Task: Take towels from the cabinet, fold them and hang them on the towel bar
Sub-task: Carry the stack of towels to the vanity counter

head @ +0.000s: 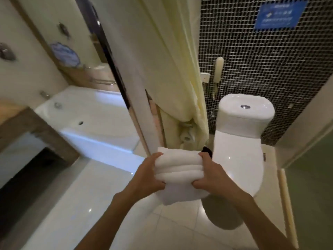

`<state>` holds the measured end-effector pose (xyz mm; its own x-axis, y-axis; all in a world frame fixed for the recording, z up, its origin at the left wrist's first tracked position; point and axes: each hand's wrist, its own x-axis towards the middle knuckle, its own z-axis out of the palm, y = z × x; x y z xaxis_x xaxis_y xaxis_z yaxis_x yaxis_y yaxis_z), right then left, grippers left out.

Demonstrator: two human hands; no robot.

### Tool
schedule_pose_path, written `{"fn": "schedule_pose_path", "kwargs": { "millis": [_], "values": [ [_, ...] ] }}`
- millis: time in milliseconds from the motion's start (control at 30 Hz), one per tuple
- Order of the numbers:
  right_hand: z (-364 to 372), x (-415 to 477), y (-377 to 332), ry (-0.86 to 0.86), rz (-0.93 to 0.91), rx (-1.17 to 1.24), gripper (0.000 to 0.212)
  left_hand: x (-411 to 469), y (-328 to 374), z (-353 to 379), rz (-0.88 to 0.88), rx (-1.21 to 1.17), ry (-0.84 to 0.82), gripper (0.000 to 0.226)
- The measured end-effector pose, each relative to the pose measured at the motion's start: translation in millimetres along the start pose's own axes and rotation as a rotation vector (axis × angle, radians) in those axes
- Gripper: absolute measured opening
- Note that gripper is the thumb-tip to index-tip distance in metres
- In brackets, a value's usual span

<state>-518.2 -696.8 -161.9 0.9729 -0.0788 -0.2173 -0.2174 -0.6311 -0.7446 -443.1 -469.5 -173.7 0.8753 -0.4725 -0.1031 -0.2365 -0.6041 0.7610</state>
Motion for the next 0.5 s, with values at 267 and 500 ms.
{"fn": "schedule_pose_path", "kwargs": {
  "millis": [267, 500],
  "values": [
    [91, 57, -81, -0.203, -0.197, -0.03, 0.083, -63, -81, -71, -0.221, -0.044, 0.253, 0.089],
    [156, 98, -142, -0.337, -0.269, -0.13, 0.083, -91, -139, -117, -0.353, -0.042, 0.38, 0.088]
  ]
}}
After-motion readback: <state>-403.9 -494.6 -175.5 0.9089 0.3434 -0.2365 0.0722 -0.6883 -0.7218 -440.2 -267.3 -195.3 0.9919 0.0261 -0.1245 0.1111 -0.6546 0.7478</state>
